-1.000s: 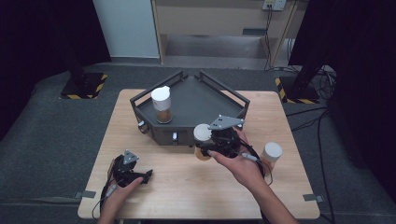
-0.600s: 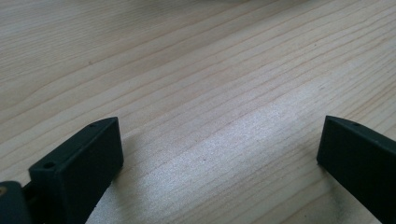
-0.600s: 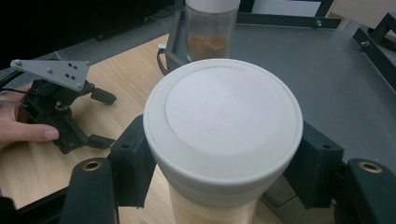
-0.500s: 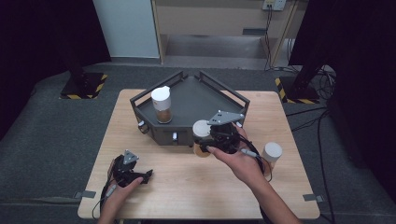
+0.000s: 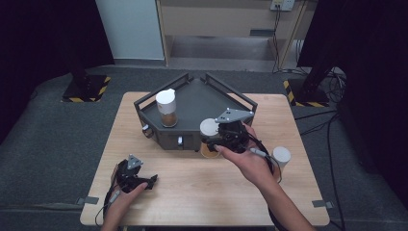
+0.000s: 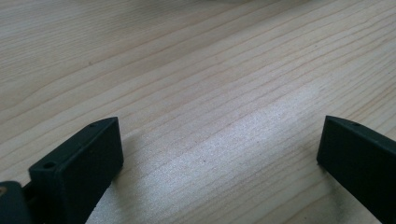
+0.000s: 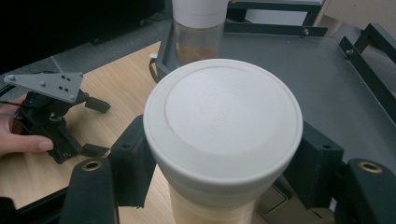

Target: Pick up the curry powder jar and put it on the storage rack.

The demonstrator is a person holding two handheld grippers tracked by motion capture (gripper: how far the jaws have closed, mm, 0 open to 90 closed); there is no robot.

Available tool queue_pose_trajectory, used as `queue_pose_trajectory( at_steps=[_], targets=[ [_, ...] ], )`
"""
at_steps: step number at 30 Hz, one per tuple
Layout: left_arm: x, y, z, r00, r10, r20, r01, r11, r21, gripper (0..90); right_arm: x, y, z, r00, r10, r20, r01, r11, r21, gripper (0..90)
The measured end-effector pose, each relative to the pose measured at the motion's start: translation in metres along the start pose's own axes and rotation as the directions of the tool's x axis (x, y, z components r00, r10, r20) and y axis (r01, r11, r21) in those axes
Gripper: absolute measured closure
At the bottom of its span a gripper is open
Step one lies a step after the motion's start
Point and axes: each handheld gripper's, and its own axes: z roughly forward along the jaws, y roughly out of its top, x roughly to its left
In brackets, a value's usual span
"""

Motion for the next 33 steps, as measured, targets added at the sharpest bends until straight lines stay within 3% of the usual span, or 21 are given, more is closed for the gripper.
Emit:
queue_pose_trajectory(
  at_steps=[33],
  targets=[
    [0.0, 0.001, 0.001, 1.0, 0.001, 0.001, -0.001, 1.0, 0.001, 0.0, -0.008, 0.032, 0.0, 0.9999, -0.005, 0.013, 0.005, 1.0, -0.015, 33.7]
  ],
)
